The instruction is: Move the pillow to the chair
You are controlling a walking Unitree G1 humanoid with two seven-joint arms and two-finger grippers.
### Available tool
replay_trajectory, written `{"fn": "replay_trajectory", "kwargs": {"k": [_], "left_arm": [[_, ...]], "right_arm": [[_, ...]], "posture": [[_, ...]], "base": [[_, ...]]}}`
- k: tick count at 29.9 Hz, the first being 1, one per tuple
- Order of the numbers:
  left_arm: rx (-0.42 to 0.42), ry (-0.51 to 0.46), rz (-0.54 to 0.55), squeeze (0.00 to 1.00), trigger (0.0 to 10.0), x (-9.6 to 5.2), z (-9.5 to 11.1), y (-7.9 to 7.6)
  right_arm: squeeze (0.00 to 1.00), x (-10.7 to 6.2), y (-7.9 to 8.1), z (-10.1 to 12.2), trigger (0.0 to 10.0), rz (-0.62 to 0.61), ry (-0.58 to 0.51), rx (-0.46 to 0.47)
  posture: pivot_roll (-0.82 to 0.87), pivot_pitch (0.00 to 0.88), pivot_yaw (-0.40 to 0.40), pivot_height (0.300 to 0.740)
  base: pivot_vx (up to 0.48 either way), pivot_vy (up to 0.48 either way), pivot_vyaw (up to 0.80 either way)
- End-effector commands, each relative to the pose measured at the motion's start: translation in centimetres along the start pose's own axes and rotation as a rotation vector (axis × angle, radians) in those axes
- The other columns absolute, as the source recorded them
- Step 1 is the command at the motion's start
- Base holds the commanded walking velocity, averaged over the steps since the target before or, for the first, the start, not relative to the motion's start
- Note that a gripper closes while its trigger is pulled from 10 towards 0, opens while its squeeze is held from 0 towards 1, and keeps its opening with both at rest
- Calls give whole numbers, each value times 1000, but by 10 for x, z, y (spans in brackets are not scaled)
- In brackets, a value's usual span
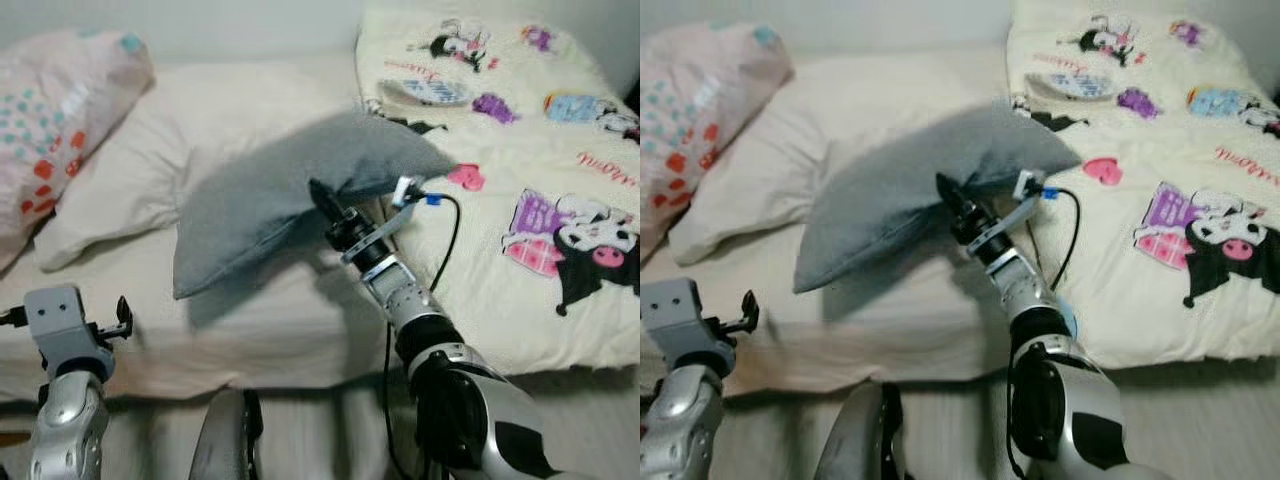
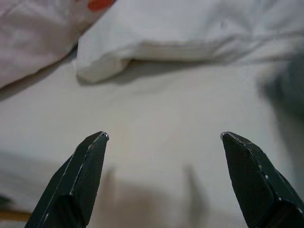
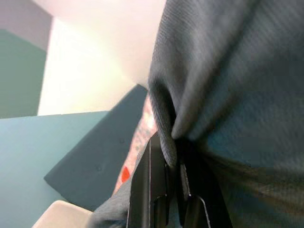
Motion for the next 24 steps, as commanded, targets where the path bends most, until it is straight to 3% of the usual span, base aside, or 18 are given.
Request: {"fn": "replay_trajectory", "kwargs": {"k": [1, 6, 11, 13, 16, 24], "left_arm": [[-10, 25, 12, 0, 10000, 1, -8, -2], [-60, 42, -19, 0, 10000, 13, -10, -30], [-65, 52, -33, 0, 10000, 14, -11, -37], [-71, 78, -88, 0, 10000, 14, -18, -57], [-78, 84, -131, 0, 10000, 11, -22, -69], [-49, 145, -135, 0, 10000, 9, -45, -73]], "right_arm": [[0, 5, 12, 7, 0, 75, -14, -15], [0, 2, 13, 10, 0, 77, -10, -41], [0, 1, 14, 13, 0, 83, -20, -40], [0, -2, 16, 14, 0, 96, -28, -39], [0, -5, 16, 12, 0, 101, -22, -39], [0, -10, 16, -5, 0, 106, 21, -16]], "posture": [[181, 3, 31, 503], [148, 0, 33, 523], [142, 0, 30, 528], [118, 0, 42, 537], [110, 0, 47, 547], [79, 0, 57, 576]], "base": [[0, 0, 0], [0, 0, 0], [0, 0, 0], [-444, 0, 0], [-146, 0, 0], [0, 0, 0]]}}
Point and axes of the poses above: a point about 5 cm out from each wrist's last joint towards the gripper, its own x axis pointing out of the wrist towards the gripper, its own z axis along the axis of the wrist's last joint, y = z × x, the point moved 5 cm from there along x, pointing out of the wrist towards the gripper, and after that the axes turned 11 degrees about x, right-handed, at the moved point
